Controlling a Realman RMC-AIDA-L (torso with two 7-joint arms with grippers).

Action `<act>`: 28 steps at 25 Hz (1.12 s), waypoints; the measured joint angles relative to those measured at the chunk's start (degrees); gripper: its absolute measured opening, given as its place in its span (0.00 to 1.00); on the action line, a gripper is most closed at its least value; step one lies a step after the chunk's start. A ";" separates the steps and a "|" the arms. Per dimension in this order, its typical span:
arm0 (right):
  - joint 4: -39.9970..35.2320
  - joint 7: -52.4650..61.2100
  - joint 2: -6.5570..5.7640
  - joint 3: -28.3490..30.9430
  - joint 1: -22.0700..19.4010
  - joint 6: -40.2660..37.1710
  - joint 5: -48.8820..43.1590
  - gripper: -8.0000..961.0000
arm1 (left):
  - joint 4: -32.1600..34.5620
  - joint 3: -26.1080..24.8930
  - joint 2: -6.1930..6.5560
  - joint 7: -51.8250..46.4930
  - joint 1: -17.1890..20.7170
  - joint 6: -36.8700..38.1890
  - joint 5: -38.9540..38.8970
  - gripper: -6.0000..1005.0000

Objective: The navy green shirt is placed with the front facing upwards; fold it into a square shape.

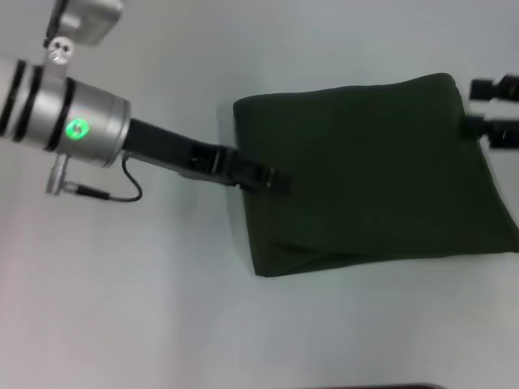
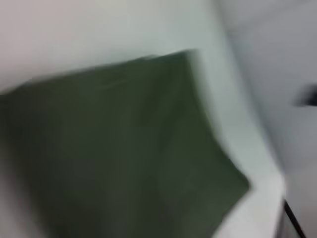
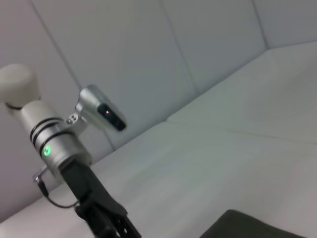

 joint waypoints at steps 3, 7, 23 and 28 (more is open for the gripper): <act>-0.45 -6.72 2.11 -0.90 -1.46 -1.48 -0.98 0.92 | -2.49 -2.30 -0.86 18.03 5.55 3.90 -3.37 0.66; 1.33 -15.69 3.31 -1.27 -4.10 -2.72 -1.23 0.92 | -3.87 -2.60 -0.74 35.88 12.40 5.55 -9.17 0.66; 22.53 -39.47 3.45 -7.36 -7.64 -1.13 -2.10 0.92 | 8.92 -3.10 -1.27 75.61 22.56 8.98 -12.88 0.66; 25.93 -42.61 3.52 -9.75 -8.52 1.24 -3.10 0.92 | 9.92 -4.86 -1.05 76.80 23.07 10.06 -12.89 0.67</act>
